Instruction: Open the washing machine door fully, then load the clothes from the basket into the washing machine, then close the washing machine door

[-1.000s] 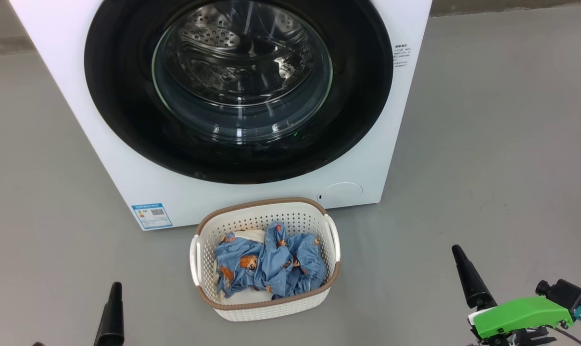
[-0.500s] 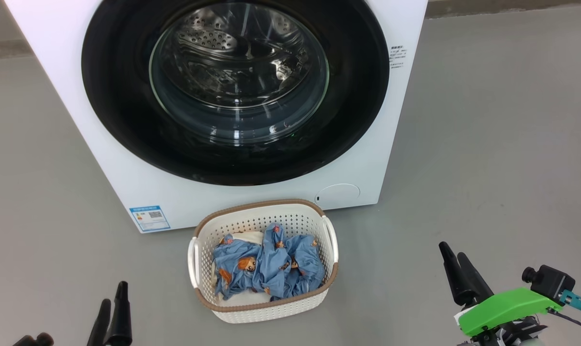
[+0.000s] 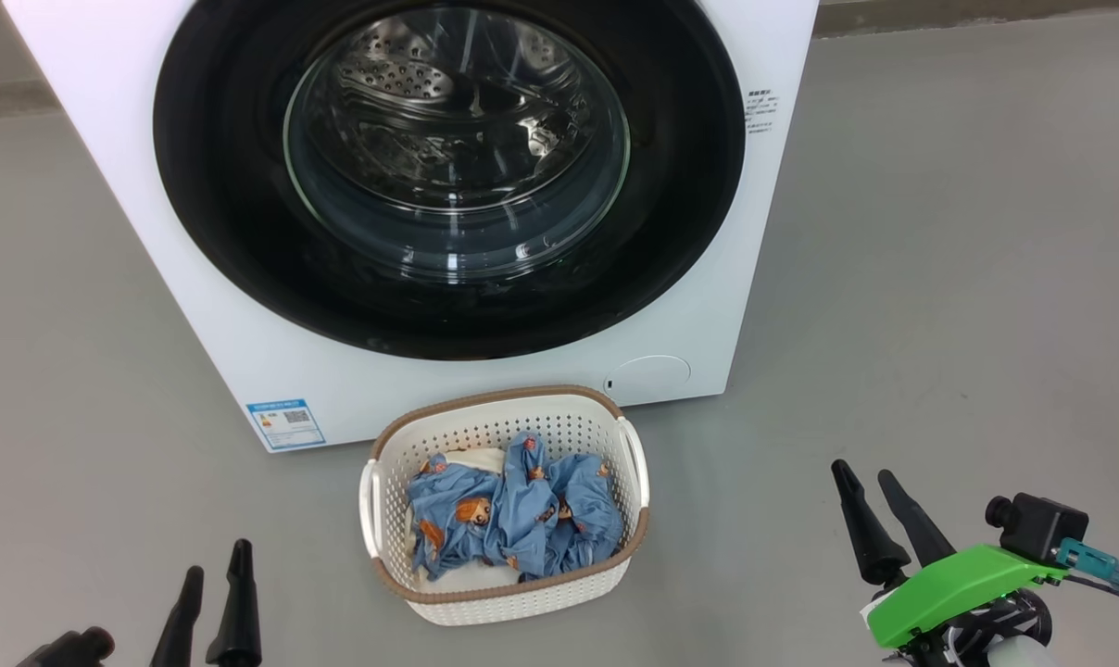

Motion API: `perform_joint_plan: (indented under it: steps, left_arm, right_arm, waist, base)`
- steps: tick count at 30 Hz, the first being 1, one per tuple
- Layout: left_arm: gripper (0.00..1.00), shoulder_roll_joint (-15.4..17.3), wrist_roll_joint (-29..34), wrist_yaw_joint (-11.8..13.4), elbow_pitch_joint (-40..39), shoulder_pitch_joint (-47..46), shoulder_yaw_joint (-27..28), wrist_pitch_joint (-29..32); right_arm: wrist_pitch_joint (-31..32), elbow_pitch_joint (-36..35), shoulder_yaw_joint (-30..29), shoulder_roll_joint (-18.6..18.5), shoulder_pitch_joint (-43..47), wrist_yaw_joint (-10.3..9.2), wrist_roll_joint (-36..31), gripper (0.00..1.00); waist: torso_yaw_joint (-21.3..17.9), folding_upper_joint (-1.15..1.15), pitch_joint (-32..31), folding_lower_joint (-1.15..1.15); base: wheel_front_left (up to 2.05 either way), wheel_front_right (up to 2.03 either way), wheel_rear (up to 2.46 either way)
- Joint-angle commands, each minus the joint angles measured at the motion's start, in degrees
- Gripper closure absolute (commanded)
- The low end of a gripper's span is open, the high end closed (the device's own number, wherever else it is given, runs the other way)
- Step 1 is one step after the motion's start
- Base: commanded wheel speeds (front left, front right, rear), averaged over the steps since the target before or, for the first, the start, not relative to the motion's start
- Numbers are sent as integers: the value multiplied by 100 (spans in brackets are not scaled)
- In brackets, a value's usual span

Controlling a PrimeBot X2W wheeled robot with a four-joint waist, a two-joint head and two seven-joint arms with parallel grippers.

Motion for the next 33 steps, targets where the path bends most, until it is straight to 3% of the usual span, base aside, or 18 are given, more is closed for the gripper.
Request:
perform_joint_plan:
  steps: [1, 33]
  left_arm:
    - [0, 135, 218, -42, -162, -202, 124, -77]
    - [0, 195, 2625, -60, -111, -181, 393, -604]
  right_arm:
    - [-84, -115, 98, -81, -314, -3, -233, 0]
    - [-602, 55, 214, -186, -608, -5, -2561, 0]
  waist:
    - [-3, 0, -2, -1]
    - [-51, 0, -18, -1]
  base:
    - [0, 0, 0]
    - [0, 0, 0]
